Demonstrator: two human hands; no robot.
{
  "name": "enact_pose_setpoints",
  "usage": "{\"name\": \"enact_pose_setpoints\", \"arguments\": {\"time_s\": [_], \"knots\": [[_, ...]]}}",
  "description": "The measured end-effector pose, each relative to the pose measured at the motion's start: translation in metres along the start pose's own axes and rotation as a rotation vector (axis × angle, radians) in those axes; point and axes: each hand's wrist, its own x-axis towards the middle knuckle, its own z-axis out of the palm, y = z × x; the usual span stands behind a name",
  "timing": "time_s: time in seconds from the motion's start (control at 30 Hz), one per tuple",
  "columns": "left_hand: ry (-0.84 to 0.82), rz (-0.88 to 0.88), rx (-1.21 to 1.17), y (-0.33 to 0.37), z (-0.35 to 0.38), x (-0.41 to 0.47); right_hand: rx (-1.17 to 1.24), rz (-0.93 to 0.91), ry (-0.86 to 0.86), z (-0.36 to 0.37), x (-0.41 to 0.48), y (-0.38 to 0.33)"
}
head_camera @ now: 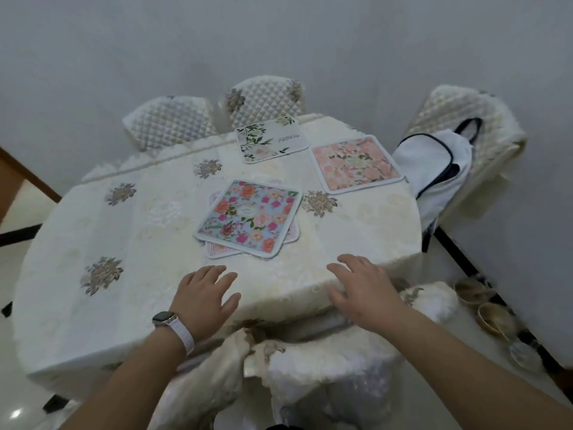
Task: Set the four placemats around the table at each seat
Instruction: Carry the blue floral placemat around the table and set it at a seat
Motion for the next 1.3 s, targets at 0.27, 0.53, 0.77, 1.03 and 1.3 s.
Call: {"name": "enact_pose_setpoints", "arguments": {"time_s": [0.27, 0.53, 0.77, 1.03, 1.3], "knots": [[-0.078, -0.037, -0.059, -0.091, 0.042, 0.06, 0.111, 0.129, -0.126, 0.034, 0.074, -0.029], [-0.266, -0.129, -0.089, -0.14, 0.088, 0.112, 0.358, 0.272, -0.252, 0.07, 0.15, -0.059], [-0.278, -0.158, -0.102, -0.169, 0.116, 0.167, 0.73, 0.518, -0.184, 0.104, 0.219, -0.071], [-0.25, -0.255, -0.208, -0.189, 0.143, 0.216, 0.93, 0.725, -0.043, 0.139, 0.251, -0.074], [-0.189, -0.495, -0.465, -0.188, 0.148, 0.237, 1.032, 0.804, 0.036, 0.146, 0.264, -0.066]]}}
